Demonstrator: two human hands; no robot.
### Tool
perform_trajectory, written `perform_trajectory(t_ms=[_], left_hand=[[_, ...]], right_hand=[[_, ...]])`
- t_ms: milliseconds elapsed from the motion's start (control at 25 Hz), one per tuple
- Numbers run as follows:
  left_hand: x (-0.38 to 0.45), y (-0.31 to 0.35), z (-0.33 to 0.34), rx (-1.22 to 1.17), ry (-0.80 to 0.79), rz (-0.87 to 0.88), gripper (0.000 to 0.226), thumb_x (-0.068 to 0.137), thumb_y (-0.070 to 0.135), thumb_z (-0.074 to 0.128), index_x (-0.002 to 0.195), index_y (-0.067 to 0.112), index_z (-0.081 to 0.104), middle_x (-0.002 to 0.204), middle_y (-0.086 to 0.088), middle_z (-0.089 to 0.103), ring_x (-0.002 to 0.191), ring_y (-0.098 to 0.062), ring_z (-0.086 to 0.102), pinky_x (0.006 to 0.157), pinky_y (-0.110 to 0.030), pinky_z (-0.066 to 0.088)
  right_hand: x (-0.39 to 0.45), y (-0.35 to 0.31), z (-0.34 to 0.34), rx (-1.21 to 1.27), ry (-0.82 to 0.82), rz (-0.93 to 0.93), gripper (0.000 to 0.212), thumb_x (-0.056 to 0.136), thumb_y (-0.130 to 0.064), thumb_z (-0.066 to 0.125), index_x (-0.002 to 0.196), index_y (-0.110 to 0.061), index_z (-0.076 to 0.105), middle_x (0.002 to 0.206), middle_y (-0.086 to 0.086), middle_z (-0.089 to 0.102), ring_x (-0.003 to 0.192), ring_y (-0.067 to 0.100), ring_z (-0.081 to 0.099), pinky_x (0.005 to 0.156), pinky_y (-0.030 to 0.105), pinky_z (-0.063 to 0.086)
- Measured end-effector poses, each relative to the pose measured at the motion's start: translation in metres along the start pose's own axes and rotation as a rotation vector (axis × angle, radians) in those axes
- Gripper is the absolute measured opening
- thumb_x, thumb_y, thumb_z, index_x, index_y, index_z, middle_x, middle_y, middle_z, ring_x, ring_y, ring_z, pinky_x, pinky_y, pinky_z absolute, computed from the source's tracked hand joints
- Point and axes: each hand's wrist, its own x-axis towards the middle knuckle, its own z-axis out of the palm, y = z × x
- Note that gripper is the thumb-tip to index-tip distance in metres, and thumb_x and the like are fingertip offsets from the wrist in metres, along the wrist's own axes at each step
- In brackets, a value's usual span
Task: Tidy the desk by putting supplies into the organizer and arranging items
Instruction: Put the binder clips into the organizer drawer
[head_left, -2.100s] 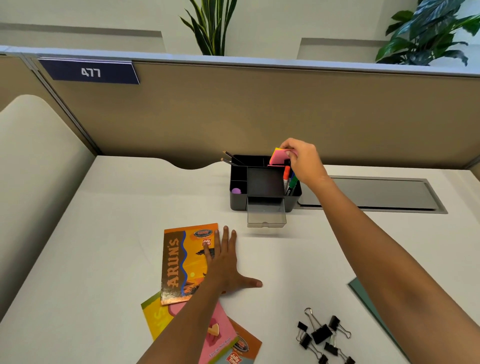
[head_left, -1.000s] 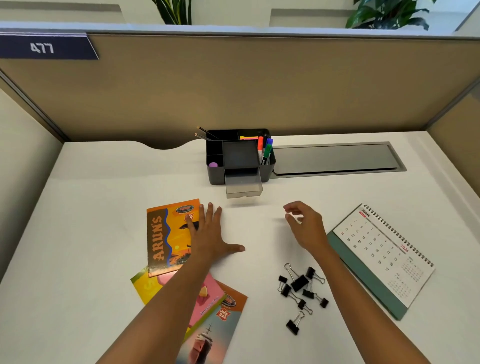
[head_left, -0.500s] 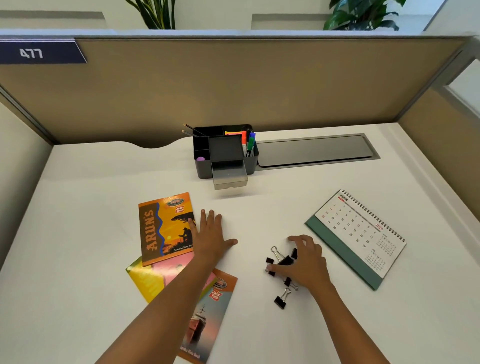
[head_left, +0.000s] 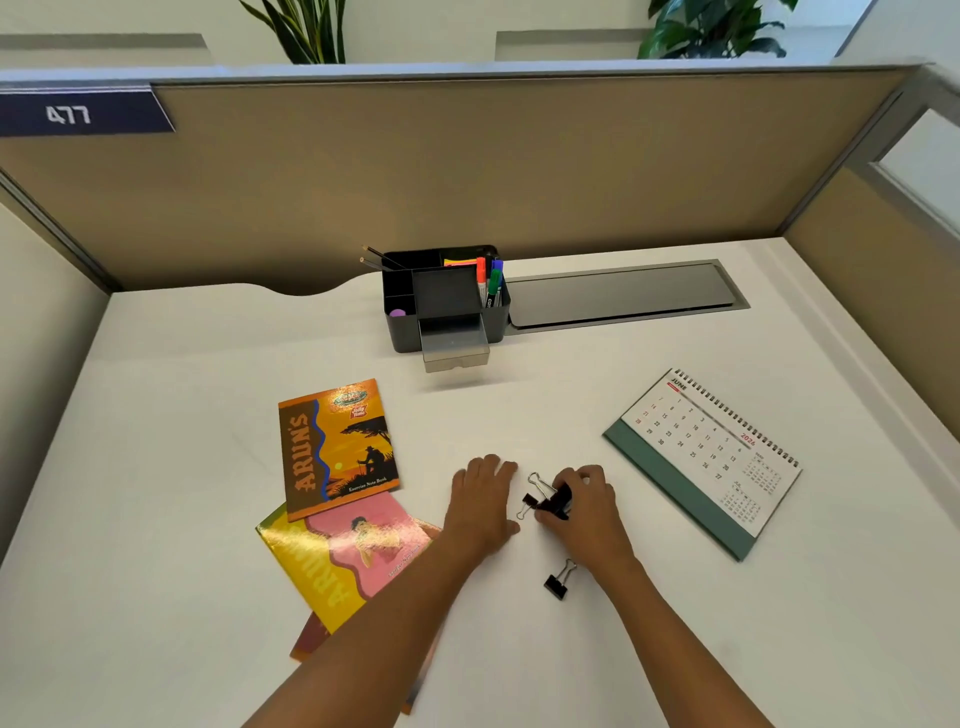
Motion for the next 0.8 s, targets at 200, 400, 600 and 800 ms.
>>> perform_trajectory(t_ms=[200, 400, 600, 800], left_hand=[[-0.001, 0.008, 0.002, -0.199, -0.035, 0.076, 0.073, 0.083, 0.024, 0.070, 0.145, 0.018, 0.033, 0.135, -0.003, 0.035, 0.122, -0.022, 0.039, 0.091, -0.038, 0.048], [0.002, 0.009, 0.010, -0.258, 0.030, 0.076, 0.036, 0.088, 0.020, 0.065, 0.120, 0.010, 0.053, 0.121, -0.004, 0.042, 0.107, -0.023, 0.051, 0.085, -0.036, 0.049], [0.007, 0.001, 0.009, -0.306, 0.094, 0.038, 0.016, 0.089, 0.017, 0.064, 0.101, 0.009, 0.056, 0.111, -0.004, 0.044, 0.091, -0.024, 0.054, 0.076, -0.036, 0.047], [0.016, -0.011, 0.009, -0.411, 0.056, -0.010, 0.018, 0.085, 0.016, 0.069, 0.097, 0.009, 0.058, 0.100, -0.001, 0.043, 0.087, -0.022, 0.051, 0.076, -0.027, 0.040]], right_hand=[[0.009, -0.001, 0.001, 0.048, 0.004, 0.017, 0.030, 0.078, -0.032, 0.075, 0.093, -0.019, 0.052, 0.105, -0.001, 0.040, 0.083, 0.021, 0.054, 0.072, 0.030, 0.051], [0.017, 0.001, 0.002, 0.149, -0.022, 0.001, 0.015, 0.088, -0.024, 0.068, 0.098, -0.018, 0.059, 0.102, -0.002, 0.049, 0.085, 0.013, 0.055, 0.067, 0.014, 0.041], [0.031, 0.001, -0.011, 0.441, -0.080, 0.067, 0.008, 0.089, -0.028, 0.069, 0.093, -0.021, 0.069, 0.083, -0.003, 0.070, 0.075, 0.012, 0.065, 0.075, 0.024, 0.050], [0.051, -0.007, -0.018, 0.690, -0.093, 0.209, 0.013, 0.089, -0.025, 0.069, 0.101, -0.020, 0.067, 0.100, 0.006, 0.073, 0.088, 0.019, 0.070, 0.092, 0.041, 0.056]])
